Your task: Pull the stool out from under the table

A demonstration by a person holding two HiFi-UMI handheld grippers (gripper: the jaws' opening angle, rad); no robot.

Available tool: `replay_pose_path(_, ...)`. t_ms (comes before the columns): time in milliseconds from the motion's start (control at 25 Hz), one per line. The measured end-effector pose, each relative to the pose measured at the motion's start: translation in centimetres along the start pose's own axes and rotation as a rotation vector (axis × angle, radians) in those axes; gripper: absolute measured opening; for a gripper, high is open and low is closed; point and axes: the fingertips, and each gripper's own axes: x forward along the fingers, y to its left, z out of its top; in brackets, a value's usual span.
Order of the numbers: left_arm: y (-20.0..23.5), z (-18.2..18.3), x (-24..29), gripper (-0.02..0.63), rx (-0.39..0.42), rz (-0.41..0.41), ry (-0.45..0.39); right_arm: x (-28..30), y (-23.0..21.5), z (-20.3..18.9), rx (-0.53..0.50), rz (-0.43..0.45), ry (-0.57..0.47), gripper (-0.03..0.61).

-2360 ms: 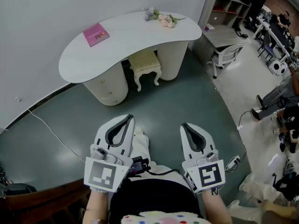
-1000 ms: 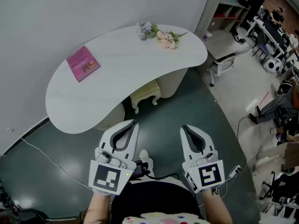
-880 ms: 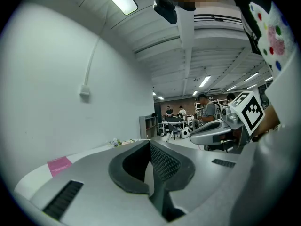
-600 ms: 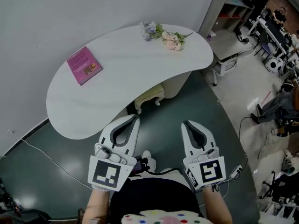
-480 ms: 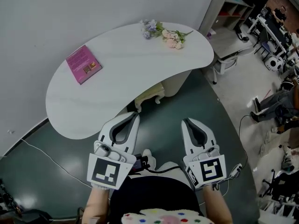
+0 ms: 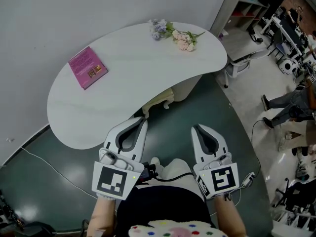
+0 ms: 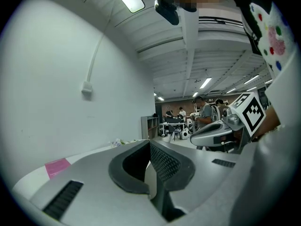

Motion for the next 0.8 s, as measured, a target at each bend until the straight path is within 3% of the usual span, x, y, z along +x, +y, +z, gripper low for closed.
replay_pose_path(800, -0.9, -2.5, 3.3, 0.017, -0.069, 0.072, 0.054, 2.9, -3.3, -3.1, 0.032, 0.107, 0.055, 0.041)
